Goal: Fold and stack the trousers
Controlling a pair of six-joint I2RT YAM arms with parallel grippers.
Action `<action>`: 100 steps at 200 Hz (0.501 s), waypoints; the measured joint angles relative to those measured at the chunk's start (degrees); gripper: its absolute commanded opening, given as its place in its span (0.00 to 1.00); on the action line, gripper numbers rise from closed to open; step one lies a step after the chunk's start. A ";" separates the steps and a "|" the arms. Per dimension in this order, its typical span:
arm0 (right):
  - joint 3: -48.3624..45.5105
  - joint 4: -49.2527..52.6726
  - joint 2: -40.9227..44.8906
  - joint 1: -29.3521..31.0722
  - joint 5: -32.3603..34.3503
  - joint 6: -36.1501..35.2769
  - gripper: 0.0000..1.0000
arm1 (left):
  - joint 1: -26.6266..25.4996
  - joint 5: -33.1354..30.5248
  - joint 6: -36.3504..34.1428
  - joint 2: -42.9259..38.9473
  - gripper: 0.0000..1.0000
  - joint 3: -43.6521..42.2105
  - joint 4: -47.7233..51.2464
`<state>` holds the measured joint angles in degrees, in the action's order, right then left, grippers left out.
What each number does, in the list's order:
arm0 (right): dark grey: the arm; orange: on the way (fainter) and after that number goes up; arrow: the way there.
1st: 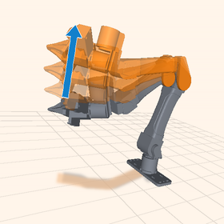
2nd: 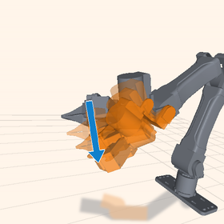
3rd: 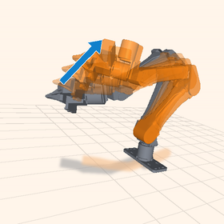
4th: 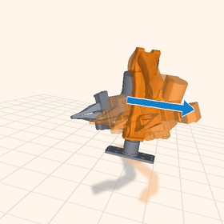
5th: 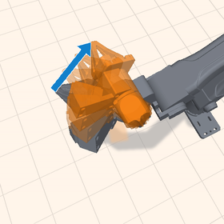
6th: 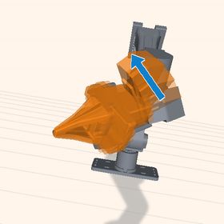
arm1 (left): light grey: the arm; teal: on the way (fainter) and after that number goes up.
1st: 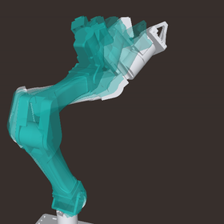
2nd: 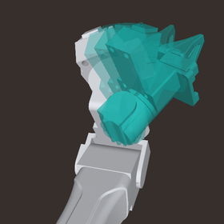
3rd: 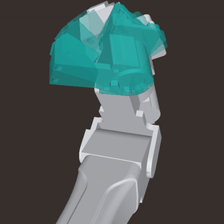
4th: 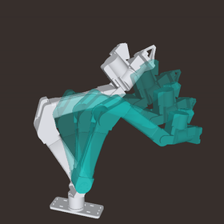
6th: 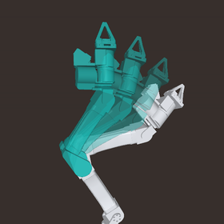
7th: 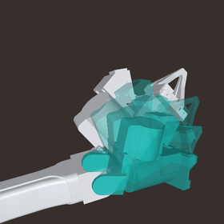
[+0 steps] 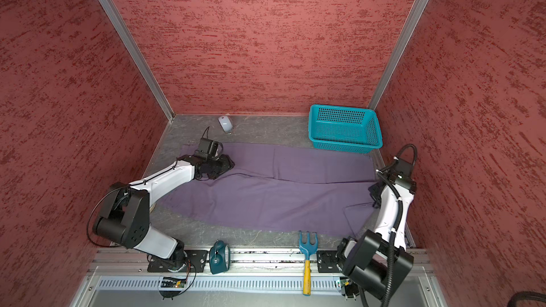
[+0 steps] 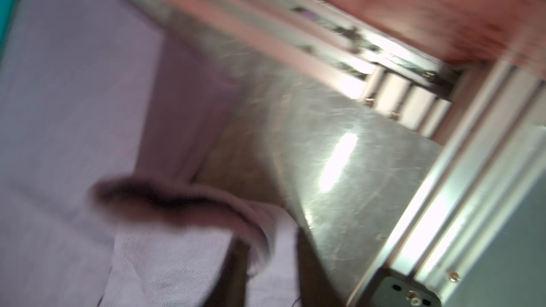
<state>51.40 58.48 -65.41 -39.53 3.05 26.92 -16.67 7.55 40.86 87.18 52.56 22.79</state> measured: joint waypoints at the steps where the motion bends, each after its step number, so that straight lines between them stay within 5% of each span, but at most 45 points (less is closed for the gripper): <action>1: -0.04 0.00 0.00 -0.22 -0.04 0.02 0.61 | 0.11 0.02 0.00 -0.15 0.67 -0.17 0.02; 19: 0.02 -0.24 0.33 -3.30 -2.01 -0.17 0.61 | 1.62 0.11 0.00 -1.55 0.67 -1.60 0.17; 54: 3.10 -0.48 2.25 -2.51 -7.39 -0.37 0.28 | 2.32 0.15 -0.22 -2.95 0.68 -2.10 0.09; 100: 0.11 0.31 2.84 18.75 -5.95 0.35 0.14 | 1.60 0.28 -0.22 -2.91 0.68 -1.99 0.35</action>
<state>51.51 58.78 -62.57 -20.78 -2.90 27.27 -15.07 7.84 40.64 84.27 50.57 23.14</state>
